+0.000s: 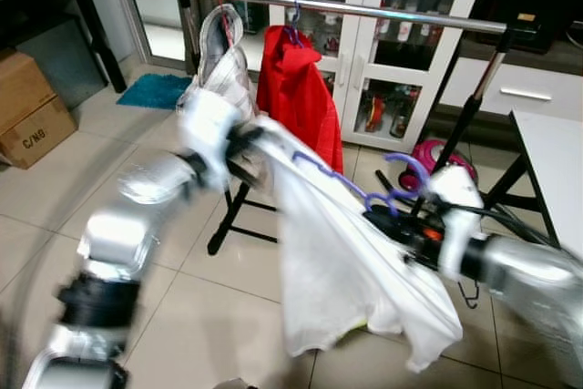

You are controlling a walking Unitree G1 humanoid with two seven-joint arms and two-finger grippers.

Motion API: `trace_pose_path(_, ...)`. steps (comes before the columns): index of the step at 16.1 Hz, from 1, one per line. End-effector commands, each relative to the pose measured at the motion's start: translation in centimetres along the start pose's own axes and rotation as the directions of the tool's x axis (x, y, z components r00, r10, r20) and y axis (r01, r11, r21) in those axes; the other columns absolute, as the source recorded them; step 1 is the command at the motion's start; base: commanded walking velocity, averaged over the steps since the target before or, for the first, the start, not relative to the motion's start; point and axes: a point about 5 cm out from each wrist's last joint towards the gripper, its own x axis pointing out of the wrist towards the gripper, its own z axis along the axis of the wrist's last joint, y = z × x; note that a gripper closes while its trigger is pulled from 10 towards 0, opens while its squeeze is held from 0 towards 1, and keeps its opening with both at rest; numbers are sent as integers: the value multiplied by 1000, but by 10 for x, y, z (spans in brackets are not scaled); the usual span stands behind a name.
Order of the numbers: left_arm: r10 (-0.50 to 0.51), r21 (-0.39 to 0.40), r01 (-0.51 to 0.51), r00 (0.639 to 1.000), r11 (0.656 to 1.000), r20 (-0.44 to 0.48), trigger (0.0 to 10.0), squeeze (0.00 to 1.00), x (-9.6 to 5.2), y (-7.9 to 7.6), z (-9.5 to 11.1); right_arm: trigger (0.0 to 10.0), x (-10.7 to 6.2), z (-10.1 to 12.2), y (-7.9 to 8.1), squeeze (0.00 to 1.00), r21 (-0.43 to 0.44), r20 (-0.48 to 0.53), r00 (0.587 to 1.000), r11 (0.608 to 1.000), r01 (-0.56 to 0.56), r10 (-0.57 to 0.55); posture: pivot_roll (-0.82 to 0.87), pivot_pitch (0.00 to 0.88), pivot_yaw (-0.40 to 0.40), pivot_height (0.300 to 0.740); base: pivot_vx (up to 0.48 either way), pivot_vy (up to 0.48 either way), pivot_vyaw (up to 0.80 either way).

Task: Hang hanger

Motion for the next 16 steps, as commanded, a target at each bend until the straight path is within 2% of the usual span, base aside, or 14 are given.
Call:
trace_pose_path(1,176,40,-178,983,983,56,0,0,-7,27,15,0,-10,-1,-1,0,3,-15,1000,1000,-11,11,-51,0,13,740,0,0,0)
trace_pose_path(4,267,27,-270,960,963,78,0,0,-9,42,17,0,-19,1,6,0,19,10,996,996,-85,85,-51,0,16,740,0,0,0)
trace_pose_path(5,285,-13,-285,955,958,82,0,0,-7,46,15,0,-23,4,10,0,41,39,992,992,-120,119,-51,0,16,740,0,0,0)
trace_pose_path(8,239,-87,-234,969,968,65,0,0,2,37,5,0,-19,9,7,0,81,105,993,995,-60,51,-54,0,22,740,0,0,0)
trace_pose_path(9,247,-148,-236,967,960,58,0,0,5,32,-1,0,-17,11,6,0,104,139,990,994,-46,32,-55,0,28,740,0,0,0)
trace_pose_path(10,255,-169,-244,966,955,43,0,0,6,31,-7,0,-17,14,6,0,122,177,984,991,-48,26,-55,0,28,740,0,0,0)
trace_pose_path(11,205,-192,-197,978,961,25,0,0,8,23,-13,0,-16,18,2,0,143,216,976,990,-17,-15,-55,0,33,740,0,0,0)
trace_pose_path(12,74,-207,-68,997,976,20,0,0,12,3,-16,0,-12,23,-5,0,174,259,961,983,53,-98,-56,0,36,740,0,0,0)
trace_pose_path(13,-31,-253,38,999,967,32,0,0,14,-15,-18,0,-7,27,-9,0,207,281,948,974,93,-150,-56,0,36,740,0,0,0)
trace_pose_path(16,-77,-307,81,997,948,27,0,0,18,-33,-22,0,-3,34,-13,0,261,343,914,957,129,-217,-56,0,41,740,0,0,0)
